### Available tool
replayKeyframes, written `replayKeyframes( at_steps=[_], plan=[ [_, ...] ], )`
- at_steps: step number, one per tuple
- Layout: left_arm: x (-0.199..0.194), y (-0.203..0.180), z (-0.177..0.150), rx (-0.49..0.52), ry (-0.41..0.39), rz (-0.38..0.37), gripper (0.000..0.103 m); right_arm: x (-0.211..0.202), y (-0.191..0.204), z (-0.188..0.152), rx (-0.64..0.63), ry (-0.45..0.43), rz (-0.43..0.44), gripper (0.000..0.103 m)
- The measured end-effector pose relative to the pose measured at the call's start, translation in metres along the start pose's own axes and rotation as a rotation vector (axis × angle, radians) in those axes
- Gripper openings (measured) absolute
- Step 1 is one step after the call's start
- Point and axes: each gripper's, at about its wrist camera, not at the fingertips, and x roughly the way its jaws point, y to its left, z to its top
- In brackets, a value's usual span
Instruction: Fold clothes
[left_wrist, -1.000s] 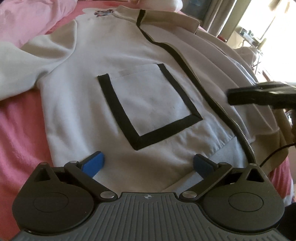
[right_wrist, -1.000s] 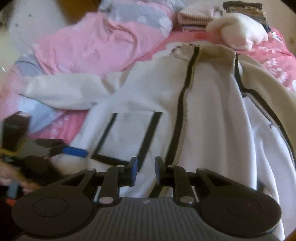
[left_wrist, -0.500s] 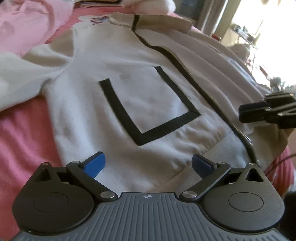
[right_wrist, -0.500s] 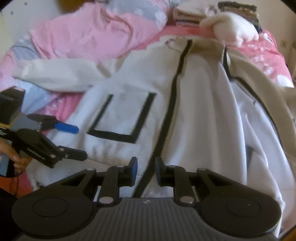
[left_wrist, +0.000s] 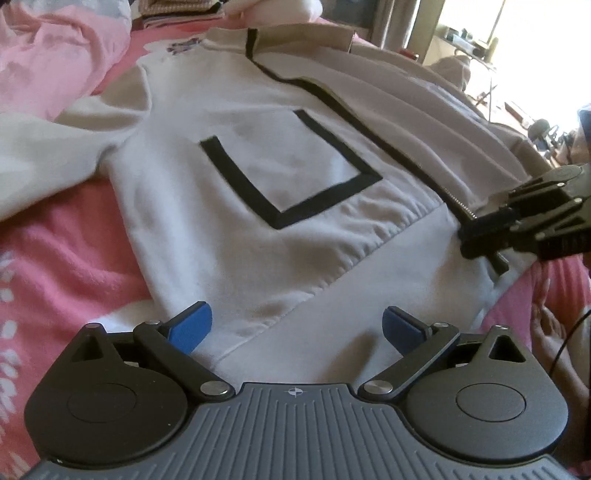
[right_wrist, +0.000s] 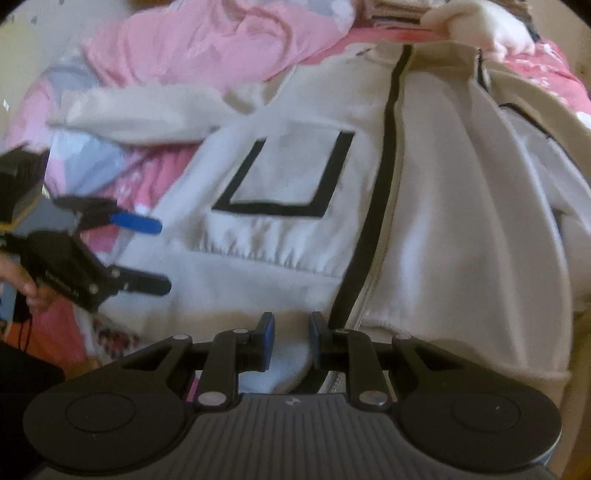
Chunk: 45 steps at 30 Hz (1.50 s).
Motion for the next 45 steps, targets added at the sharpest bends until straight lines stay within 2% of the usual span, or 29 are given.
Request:
replayKeyframes(
  at_steps=[5,8,11,15,22,25,30,35,39,42,45],
  plan=[
    [-0.017,0.004,-0.009,-0.009,0.012,0.0,0.101,-0.009,0.002,0.0,-0.001,-0.039,0.044,0.022],
    [-0.015,0.009,-0.021,-0.031,0.063,0.022,0.101,0.008,0.004,-0.008,-0.021,0.027,0.023,0.021],
    [-0.01,0.018,-0.035,-0.041,0.091,0.045,0.1,0.012,0.003,-0.014,-0.029,0.009,0.028,0.021],
    [-0.018,0.02,-0.03,-0.065,0.101,0.067,0.1,0.011,-0.001,-0.014,-0.006,0.008,0.045,0.021],
    [-0.049,0.023,-0.006,-0.16,-0.028,0.076,0.101,0.013,-0.003,-0.016,0.005,-0.005,0.055,0.022],
    [-0.043,0.014,0.008,-0.155,-0.054,0.064,0.102,0.013,-0.006,-0.014,0.019,0.0,0.07,0.023],
    [-0.015,-0.009,0.019,-0.162,-0.05,0.036,0.102,0.012,-0.007,-0.015,0.047,-0.001,0.083,0.028],
    [0.008,-0.024,0.022,-0.193,-0.041,0.096,0.102,0.012,-0.004,-0.014,0.04,-0.003,0.085,0.036],
    [0.021,-0.032,0.019,-0.203,-0.01,0.138,0.102,0.009,-0.002,-0.014,0.051,-0.005,0.078,0.036],
    [0.029,-0.036,0.015,-0.207,0.012,0.164,0.102,-0.003,0.001,-0.011,0.054,-0.027,0.035,0.037],
    [0.031,-0.043,0.012,-0.177,0.012,0.189,0.103,-0.029,-0.002,-0.011,0.058,-0.1,-0.021,0.037]
  ],
)
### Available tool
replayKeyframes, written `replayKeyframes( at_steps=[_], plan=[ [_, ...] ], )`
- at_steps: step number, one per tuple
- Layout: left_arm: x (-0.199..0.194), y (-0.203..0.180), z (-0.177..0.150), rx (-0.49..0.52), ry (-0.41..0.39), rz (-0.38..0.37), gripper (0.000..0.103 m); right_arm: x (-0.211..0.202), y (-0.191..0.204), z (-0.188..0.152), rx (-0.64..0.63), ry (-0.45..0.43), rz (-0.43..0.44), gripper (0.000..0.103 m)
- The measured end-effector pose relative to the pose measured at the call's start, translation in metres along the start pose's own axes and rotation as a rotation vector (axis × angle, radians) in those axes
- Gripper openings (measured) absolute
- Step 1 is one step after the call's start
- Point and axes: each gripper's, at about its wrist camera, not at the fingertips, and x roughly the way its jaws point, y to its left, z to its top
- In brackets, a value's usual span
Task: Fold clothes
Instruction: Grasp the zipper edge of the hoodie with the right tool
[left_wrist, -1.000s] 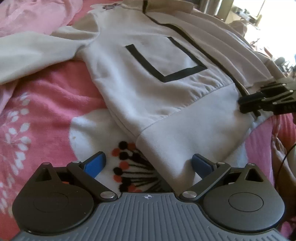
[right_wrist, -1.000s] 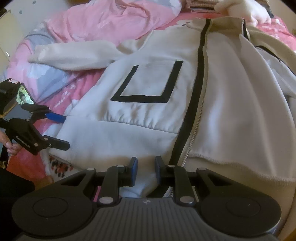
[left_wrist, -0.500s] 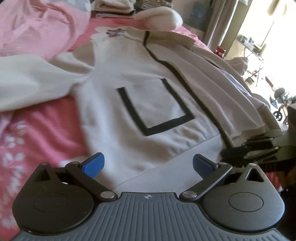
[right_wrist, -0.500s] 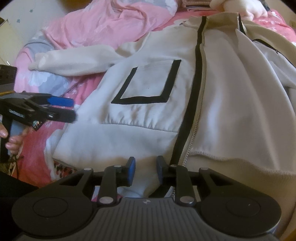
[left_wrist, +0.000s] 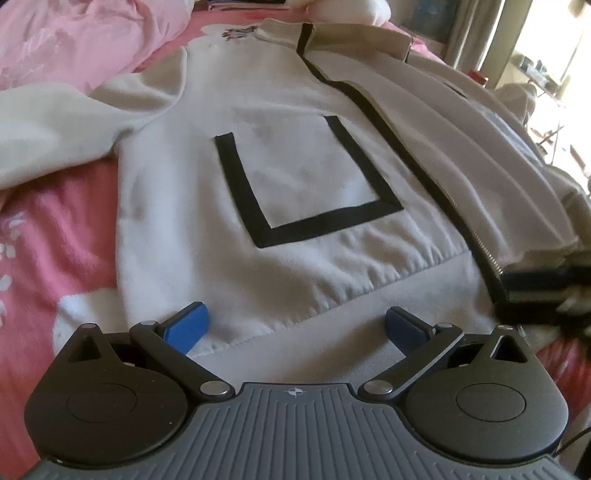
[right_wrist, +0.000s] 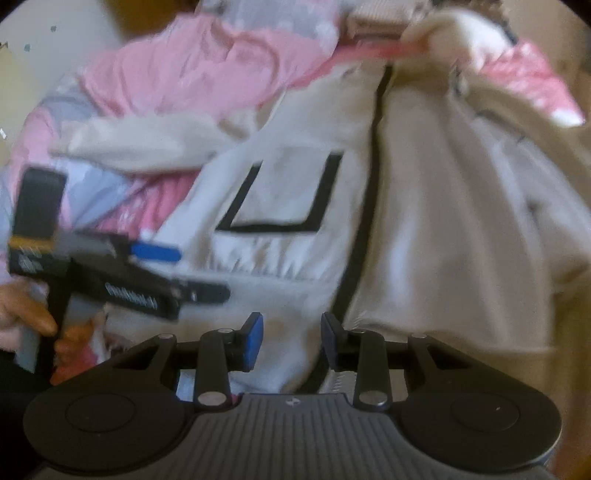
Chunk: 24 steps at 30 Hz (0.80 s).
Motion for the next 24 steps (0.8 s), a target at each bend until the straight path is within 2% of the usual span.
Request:
replayKeyframes(
  at_steps=[4,10,14,19,24],
  plan=[
    [0.0,-0.002,0.001,0.004,0.009,0.01,0.103,-0.043,-0.016,-0.003,0.076,-0.112,-0.08,0.037],
    [0.002,-0.002,0.005,-0.01,0.034,0.015,0.103,-0.106,-0.056,-0.01,0.197,-0.267,-0.333,0.04],
    [0.002,-0.003,0.004,-0.009,0.034,0.019,0.103,-0.125,-0.097,-0.016,0.368,-0.245,-0.481,0.04],
    [0.002,-0.004,0.002,-0.005,0.031,0.022,0.103,-0.12,-0.115,-0.03,0.479,-0.187,-0.486,0.04],
    [0.004,-0.004,0.003,-0.002,0.031,0.026,0.103,-0.095,-0.115,-0.028,0.464,-0.114,-0.488,0.04]
  ],
)
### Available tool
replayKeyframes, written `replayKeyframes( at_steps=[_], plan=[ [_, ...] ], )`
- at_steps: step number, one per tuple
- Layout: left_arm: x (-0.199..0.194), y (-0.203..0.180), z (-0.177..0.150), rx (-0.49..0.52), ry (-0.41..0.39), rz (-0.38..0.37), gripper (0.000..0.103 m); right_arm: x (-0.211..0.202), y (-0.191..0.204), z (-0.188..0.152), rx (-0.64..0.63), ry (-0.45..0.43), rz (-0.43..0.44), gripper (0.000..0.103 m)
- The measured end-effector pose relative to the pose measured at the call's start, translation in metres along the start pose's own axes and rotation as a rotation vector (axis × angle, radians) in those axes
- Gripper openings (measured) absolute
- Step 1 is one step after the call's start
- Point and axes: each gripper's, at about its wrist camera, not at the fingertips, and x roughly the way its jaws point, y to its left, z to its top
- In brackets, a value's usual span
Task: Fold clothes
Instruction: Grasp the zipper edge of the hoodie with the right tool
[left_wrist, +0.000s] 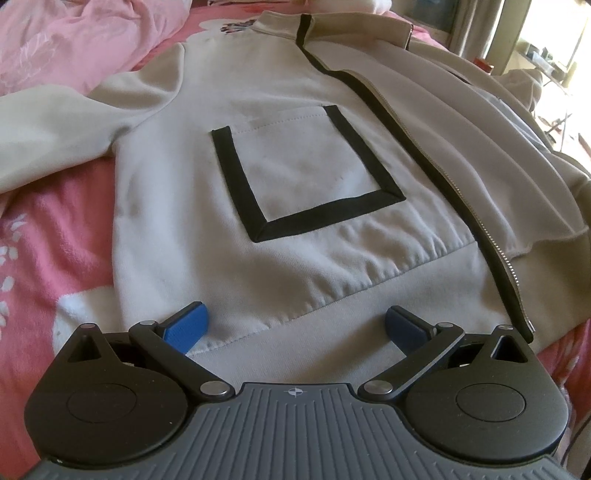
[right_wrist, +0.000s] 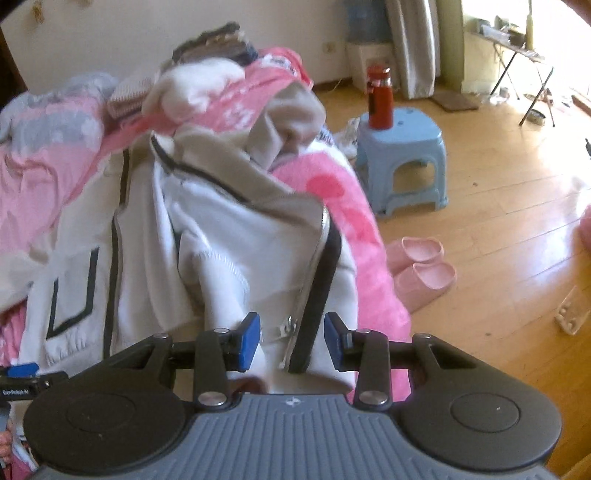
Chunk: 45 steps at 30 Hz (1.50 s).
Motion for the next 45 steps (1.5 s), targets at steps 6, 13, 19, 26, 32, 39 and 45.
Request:
replayKeyframes(
  at_steps=[6,13,19,26,32,39,45],
  plan=[
    [0.001,0.001,0.0,0.0,-0.002,-0.002,0.103,0.019,0.009,-0.005,-0.081,0.081,-0.04,0.04],
    [0.001,0.001,0.0,-0.001,-0.005,-0.003,0.103,0.032,0.026,-0.018,-0.29,0.068,-0.131,0.044],
    [0.001,0.002,-0.001,0.002,-0.009,-0.005,0.103,0.026,0.012,-0.014,-0.223,0.05,-0.152,0.014],
    [0.0,0.002,-0.001,0.002,-0.01,-0.005,0.103,-0.004,-0.018,0.002,-0.071,-0.009,-0.09,0.0],
    [0.0,0.0,-0.002,0.002,-0.01,0.0,0.103,-0.002,-0.023,0.016,-0.004,0.022,-0.076,0.023],
    [-0.001,0.001,-0.002,0.006,-0.011,-0.002,0.103,0.029,-0.019,0.023,0.118,0.04,-0.063,0.055],
    [0.0,0.0,-0.002,0.007,-0.014,0.0,0.103,0.035,-0.041,0.014,0.208,0.015,-0.122,0.029]
  ],
)
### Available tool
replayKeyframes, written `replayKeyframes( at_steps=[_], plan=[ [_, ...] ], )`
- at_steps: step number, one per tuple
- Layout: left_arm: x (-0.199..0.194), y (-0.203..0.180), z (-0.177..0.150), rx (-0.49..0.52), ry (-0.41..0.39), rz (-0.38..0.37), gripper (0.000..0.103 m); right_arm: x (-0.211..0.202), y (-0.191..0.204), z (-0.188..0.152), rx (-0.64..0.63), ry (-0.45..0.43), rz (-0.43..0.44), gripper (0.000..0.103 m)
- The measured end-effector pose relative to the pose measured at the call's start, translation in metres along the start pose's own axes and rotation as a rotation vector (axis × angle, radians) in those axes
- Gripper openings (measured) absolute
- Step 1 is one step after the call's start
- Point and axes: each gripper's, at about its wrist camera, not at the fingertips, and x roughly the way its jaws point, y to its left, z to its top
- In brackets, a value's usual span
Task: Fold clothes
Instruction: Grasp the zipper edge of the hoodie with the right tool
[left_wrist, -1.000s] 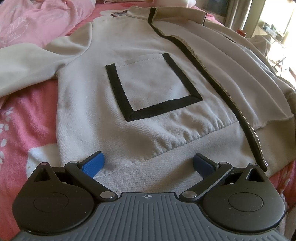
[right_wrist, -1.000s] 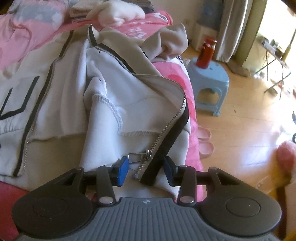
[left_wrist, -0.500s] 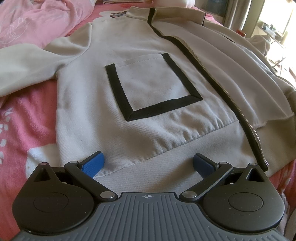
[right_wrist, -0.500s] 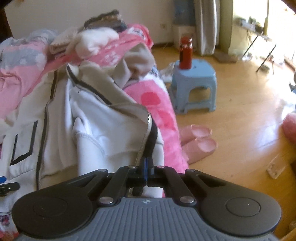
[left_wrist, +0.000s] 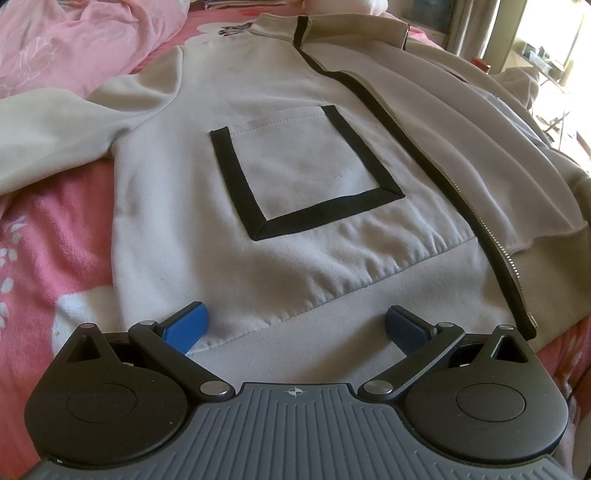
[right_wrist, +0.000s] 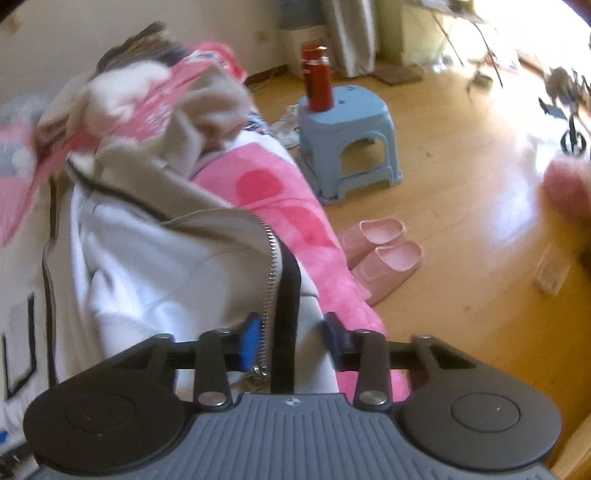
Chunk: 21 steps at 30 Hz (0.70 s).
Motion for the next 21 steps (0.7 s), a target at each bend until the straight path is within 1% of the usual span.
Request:
replayKeyframes(
  at_steps=[1,2,3,7,8,11,13,15,17,18,19,21],
  plan=[
    [0.0,0.0,0.0,-0.001,-0.001,0.0,0.103,0.0,-0.006,0.0,0.023,0.002,0.009,0.026],
    [0.0,0.0,0.0,-0.001,-0.001,0.0,0.103,0.0,-0.01,0.001,0.031,0.002,0.01,0.014],
    [0.0,0.0,0.0,-0.001,-0.001,0.0,0.103,0.0,-0.014,0.002,0.041,0.001,0.015,0.012],
    [-0.001,-0.001,-0.001,-0.001,-0.002,-0.001,0.103,-0.015,-0.029,0.006,0.112,-0.018,0.111,0.011],
    [-0.001,0.0,-0.001,-0.001,-0.002,-0.001,0.103,-0.022,-0.031,0.008,0.129,-0.025,0.15,0.011],
    [-0.001,0.0,-0.001,-0.001,-0.003,-0.001,0.103,-0.045,-0.039,0.013,0.185,-0.036,0.333,0.01],
    [-0.001,0.0,-0.001,-0.002,-0.004,0.0,0.103,-0.054,-0.038,0.018,0.22,-0.019,0.452,0.011],
    [-0.001,0.0,-0.001,-0.003,-0.007,0.0,0.103,-0.06,-0.029,0.021,0.223,0.009,0.566,0.011],
    [0.0,0.001,-0.001,-0.004,-0.008,-0.001,0.103,-0.064,-0.017,0.024,0.222,0.039,0.675,0.011],
    [0.0,0.001,-0.001,-0.004,-0.009,-0.002,0.103,-0.063,-0.009,0.025,0.213,0.055,0.713,0.011],
    [0.0,0.002,-0.001,-0.004,-0.009,-0.003,0.103,-0.06,0.004,0.025,0.189,0.08,0.758,0.011],
    [-0.001,0.002,-0.002,-0.005,-0.009,-0.005,0.103,-0.055,0.033,0.023,0.115,0.125,0.82,0.011]
  ],
)
